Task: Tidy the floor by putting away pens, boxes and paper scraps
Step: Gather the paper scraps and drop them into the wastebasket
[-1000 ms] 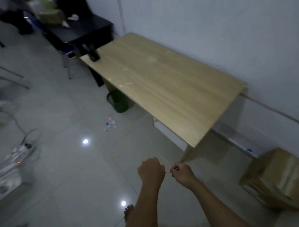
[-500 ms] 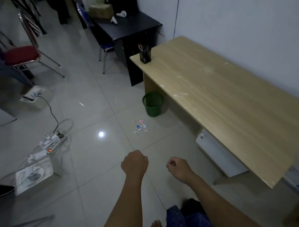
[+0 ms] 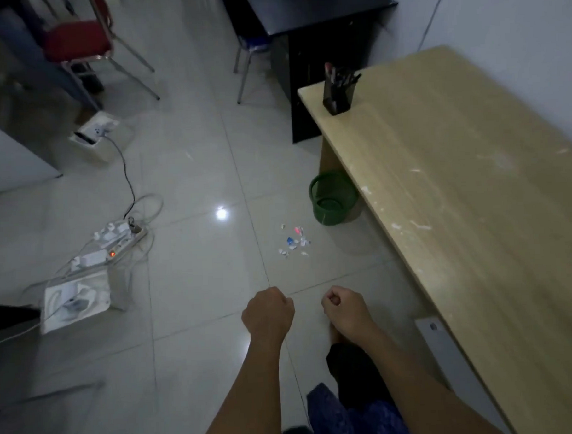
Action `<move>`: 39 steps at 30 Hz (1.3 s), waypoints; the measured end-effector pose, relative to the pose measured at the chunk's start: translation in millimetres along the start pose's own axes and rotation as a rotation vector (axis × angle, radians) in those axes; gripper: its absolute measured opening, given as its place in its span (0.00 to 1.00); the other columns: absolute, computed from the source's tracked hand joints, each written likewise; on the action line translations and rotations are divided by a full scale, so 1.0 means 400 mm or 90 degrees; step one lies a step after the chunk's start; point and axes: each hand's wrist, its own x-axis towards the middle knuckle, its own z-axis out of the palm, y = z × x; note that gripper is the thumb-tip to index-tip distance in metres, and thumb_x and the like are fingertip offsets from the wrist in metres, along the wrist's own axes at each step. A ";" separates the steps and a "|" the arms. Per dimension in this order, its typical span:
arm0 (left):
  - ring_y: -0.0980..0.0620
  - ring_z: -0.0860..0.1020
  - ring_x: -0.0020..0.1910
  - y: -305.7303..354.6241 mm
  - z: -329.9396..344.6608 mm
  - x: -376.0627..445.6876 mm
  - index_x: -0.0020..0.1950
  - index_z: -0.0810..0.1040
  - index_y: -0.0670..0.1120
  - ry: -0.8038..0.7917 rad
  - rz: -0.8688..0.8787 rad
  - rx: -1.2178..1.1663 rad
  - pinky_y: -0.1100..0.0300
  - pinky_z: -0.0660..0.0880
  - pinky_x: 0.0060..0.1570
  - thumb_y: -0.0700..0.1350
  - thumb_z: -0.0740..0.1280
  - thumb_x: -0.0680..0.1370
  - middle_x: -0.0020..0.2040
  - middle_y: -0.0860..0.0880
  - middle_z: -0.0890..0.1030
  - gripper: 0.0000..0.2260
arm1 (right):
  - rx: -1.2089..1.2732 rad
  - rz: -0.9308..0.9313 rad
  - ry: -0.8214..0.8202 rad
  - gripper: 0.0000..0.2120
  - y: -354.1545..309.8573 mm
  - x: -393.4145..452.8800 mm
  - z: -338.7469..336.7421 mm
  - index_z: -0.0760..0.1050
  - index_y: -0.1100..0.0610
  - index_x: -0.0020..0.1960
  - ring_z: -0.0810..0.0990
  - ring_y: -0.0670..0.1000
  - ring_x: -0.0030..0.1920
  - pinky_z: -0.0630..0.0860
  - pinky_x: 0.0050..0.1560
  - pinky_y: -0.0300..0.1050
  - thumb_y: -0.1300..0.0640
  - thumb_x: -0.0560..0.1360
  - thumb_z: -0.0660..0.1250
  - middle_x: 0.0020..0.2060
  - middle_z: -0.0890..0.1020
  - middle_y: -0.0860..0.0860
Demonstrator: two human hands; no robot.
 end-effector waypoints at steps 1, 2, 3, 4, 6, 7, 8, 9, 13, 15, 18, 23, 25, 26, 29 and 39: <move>0.48 0.83 0.51 0.012 0.001 0.015 0.55 0.83 0.52 -0.018 -0.024 -0.005 0.58 0.74 0.46 0.55 0.62 0.80 0.52 0.51 0.85 0.13 | -0.019 0.003 -0.017 0.09 0.002 0.024 -0.005 0.76 0.58 0.36 0.72 0.47 0.31 0.68 0.33 0.38 0.59 0.75 0.66 0.29 0.76 0.48; 0.48 0.83 0.51 0.018 0.003 0.026 0.54 0.83 0.53 -0.028 -0.045 -0.019 0.59 0.74 0.45 0.56 0.62 0.80 0.52 0.52 0.85 0.12 | -0.028 0.003 -0.033 0.09 0.003 0.040 -0.009 0.75 0.57 0.35 0.71 0.47 0.31 0.67 0.32 0.37 0.60 0.75 0.66 0.28 0.75 0.48; 0.49 0.83 0.50 0.031 0.005 0.053 0.53 0.83 0.54 -0.031 -0.065 -0.043 0.60 0.72 0.43 0.56 0.62 0.80 0.51 0.53 0.85 0.12 | -0.027 0.009 -0.049 0.10 0.002 0.073 -0.015 0.74 0.57 0.35 0.71 0.47 0.31 0.66 0.32 0.36 0.60 0.75 0.66 0.28 0.74 0.48; 0.50 0.82 0.48 0.060 0.010 0.108 0.52 0.83 0.55 -0.025 -0.080 -0.064 0.60 0.71 0.42 0.56 0.62 0.79 0.51 0.54 0.85 0.11 | -0.020 0.008 -0.057 0.10 -0.002 0.135 -0.026 0.74 0.57 0.35 0.71 0.48 0.32 0.66 0.32 0.35 0.60 0.75 0.67 0.28 0.75 0.48; 0.52 0.79 0.43 0.103 0.012 0.209 0.51 0.82 0.56 -0.008 -0.089 -0.097 0.61 0.69 0.40 0.56 0.63 0.79 0.49 0.55 0.84 0.10 | -0.005 0.020 -0.062 0.10 -0.011 0.253 -0.041 0.77 0.57 0.37 0.74 0.49 0.34 0.68 0.34 0.34 0.57 0.77 0.66 0.30 0.78 0.49; 0.53 0.77 0.41 0.120 0.013 0.255 0.51 0.82 0.56 -0.004 -0.085 -0.099 0.61 0.70 0.40 0.55 0.63 0.79 0.48 0.55 0.84 0.10 | 0.004 0.036 -0.066 0.11 -0.017 0.305 -0.045 0.79 0.59 0.39 0.77 0.50 0.36 0.70 0.37 0.36 0.54 0.78 0.66 0.33 0.81 0.51; 0.53 0.76 0.41 0.130 0.015 0.285 0.51 0.82 0.56 -0.002 -0.079 -0.092 0.61 0.70 0.39 0.54 0.62 0.79 0.48 0.55 0.84 0.10 | 0.022 0.056 -0.070 0.14 -0.018 0.342 -0.045 0.81 0.60 0.42 0.78 0.51 0.37 0.72 0.40 0.40 0.52 0.79 0.65 0.35 0.83 0.53; 0.54 0.76 0.41 0.136 0.022 0.319 0.51 0.82 0.55 0.001 -0.076 -0.083 0.61 0.70 0.39 0.54 0.62 0.79 0.47 0.55 0.84 0.10 | 0.044 0.076 -0.073 0.16 -0.013 0.378 -0.037 0.81 0.61 0.44 0.79 0.52 0.38 0.73 0.42 0.43 0.50 0.79 0.63 0.37 0.83 0.55; 0.51 0.80 0.46 0.127 0.093 0.506 0.50 0.82 0.54 0.015 -0.065 -0.078 0.59 0.76 0.40 0.53 0.61 0.79 0.45 0.55 0.84 0.10 | 0.054 0.094 -0.053 0.10 0.031 0.561 0.037 0.81 0.55 0.42 0.78 0.48 0.36 0.75 0.41 0.43 0.51 0.77 0.65 0.35 0.83 0.50; 0.50 0.80 0.47 0.103 0.148 0.610 0.50 0.82 0.54 0.016 -0.041 -0.062 0.58 0.77 0.41 0.54 0.60 0.80 0.45 0.54 0.83 0.11 | 0.044 0.078 -0.050 0.07 0.060 0.657 0.090 0.79 0.49 0.40 0.78 0.44 0.36 0.73 0.36 0.36 0.51 0.75 0.67 0.35 0.81 0.44; 0.50 0.80 0.49 0.053 0.249 0.756 0.52 0.82 0.54 0.011 -0.004 -0.027 0.57 0.76 0.41 0.54 0.61 0.80 0.47 0.53 0.83 0.11 | 0.040 0.066 -0.056 0.03 0.121 0.784 0.172 0.78 0.45 0.41 0.77 0.41 0.37 0.70 0.33 0.33 0.50 0.74 0.69 0.36 0.80 0.42; 0.50 0.80 0.50 -0.052 0.512 1.035 0.53 0.82 0.54 0.005 0.020 0.002 0.57 0.75 0.41 0.54 0.60 0.80 0.48 0.53 0.83 0.11 | 0.002 0.042 -0.054 0.04 0.302 1.058 0.336 0.78 0.46 0.40 0.75 0.41 0.31 0.70 0.29 0.29 0.51 0.73 0.70 0.31 0.78 0.45; 0.50 0.80 0.50 -0.078 0.605 1.128 0.53 0.82 0.55 0.010 0.026 -0.003 0.57 0.76 0.42 0.54 0.60 0.80 0.48 0.54 0.83 0.12 | -0.033 0.029 -0.078 0.03 0.364 1.165 0.392 0.78 0.46 0.41 0.74 0.41 0.28 0.68 0.27 0.27 0.51 0.73 0.70 0.29 0.77 0.45; 0.50 0.80 0.50 -0.087 0.648 1.172 0.53 0.82 0.55 0.014 0.029 -0.009 0.57 0.77 0.43 0.55 0.60 0.80 0.48 0.54 0.83 0.12 | -0.048 0.023 -0.091 0.03 0.389 1.219 0.417 0.79 0.47 0.41 0.74 0.41 0.28 0.68 0.27 0.27 0.51 0.73 0.70 0.29 0.77 0.46; 0.50 0.81 0.51 -0.098 0.768 1.327 0.54 0.83 0.54 0.033 0.059 -0.005 0.56 0.79 0.45 0.54 0.62 0.80 0.50 0.53 0.84 0.11 | -0.086 -0.004 -0.097 0.04 0.457 1.407 0.493 0.81 0.52 0.46 0.76 0.46 0.35 0.70 0.35 0.33 0.53 0.72 0.72 0.33 0.77 0.44; 0.49 0.82 0.56 -0.059 1.000 1.676 0.62 0.83 0.51 -0.006 0.210 -0.001 0.55 0.78 0.56 0.47 0.65 0.81 0.57 0.50 0.85 0.12 | -0.236 -0.062 -0.023 0.16 0.649 1.777 0.658 0.81 0.55 0.53 0.82 0.54 0.53 0.73 0.49 0.38 0.59 0.67 0.78 0.53 0.84 0.55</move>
